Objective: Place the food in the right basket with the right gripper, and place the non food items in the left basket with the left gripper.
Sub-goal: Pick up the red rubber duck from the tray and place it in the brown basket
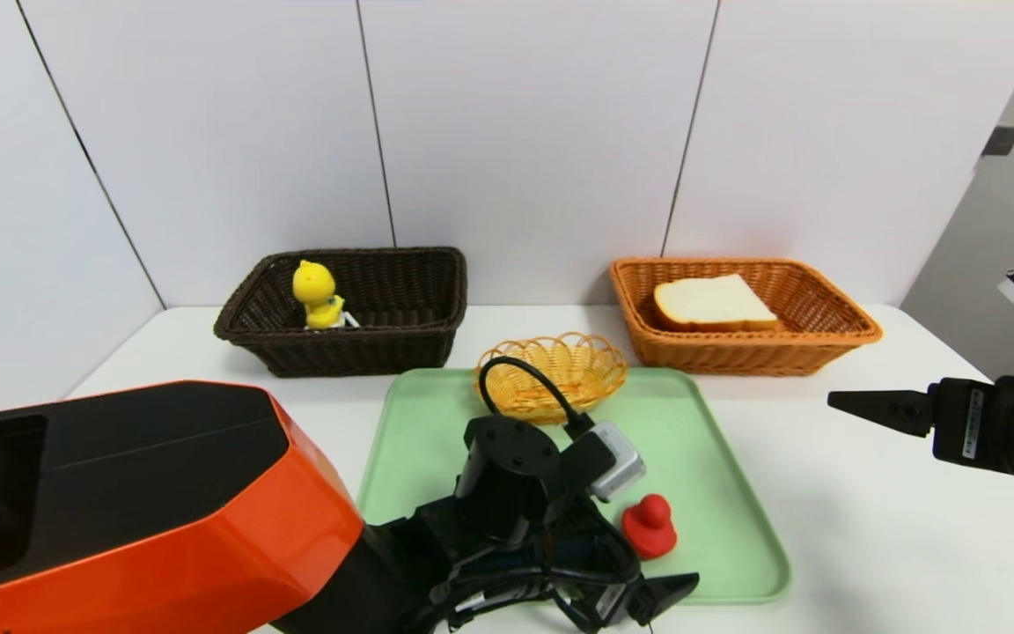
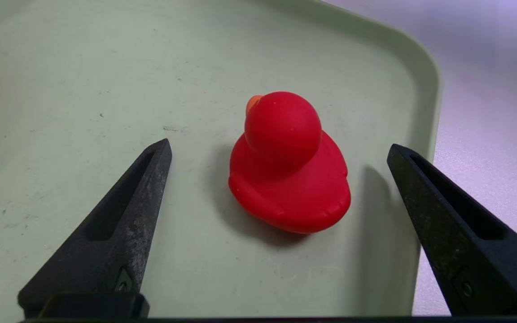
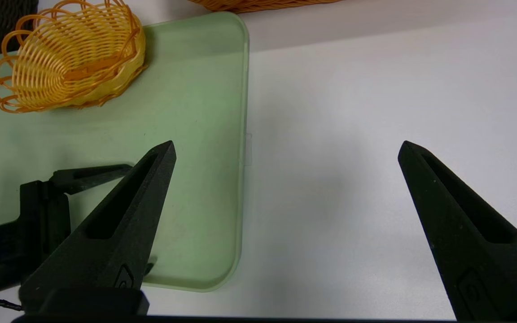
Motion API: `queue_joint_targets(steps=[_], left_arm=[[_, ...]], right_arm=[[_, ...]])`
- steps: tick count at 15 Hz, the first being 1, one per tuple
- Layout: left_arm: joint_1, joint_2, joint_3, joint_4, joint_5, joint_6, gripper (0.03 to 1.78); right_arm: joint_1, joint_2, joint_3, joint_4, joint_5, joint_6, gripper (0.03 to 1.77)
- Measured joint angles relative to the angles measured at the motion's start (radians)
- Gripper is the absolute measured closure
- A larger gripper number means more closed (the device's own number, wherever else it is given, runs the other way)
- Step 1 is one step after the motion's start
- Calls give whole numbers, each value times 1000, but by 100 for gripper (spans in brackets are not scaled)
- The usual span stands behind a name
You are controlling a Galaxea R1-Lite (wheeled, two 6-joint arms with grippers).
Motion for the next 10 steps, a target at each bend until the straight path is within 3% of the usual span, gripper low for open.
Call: queue_joint_targets(steps=[3, 6, 10], left_arm=[[0, 13, -13, -1, 7, -1, 67], [0, 22, -23, 0, 7, -2, 98], [0, 10, -54, 16, 34, -10, 108]], right_arm=[[0, 0, 0, 0, 0, 0, 9], [0, 0, 1, 0, 1, 0, 9], [0, 1, 1, 0, 10, -1, 9]])
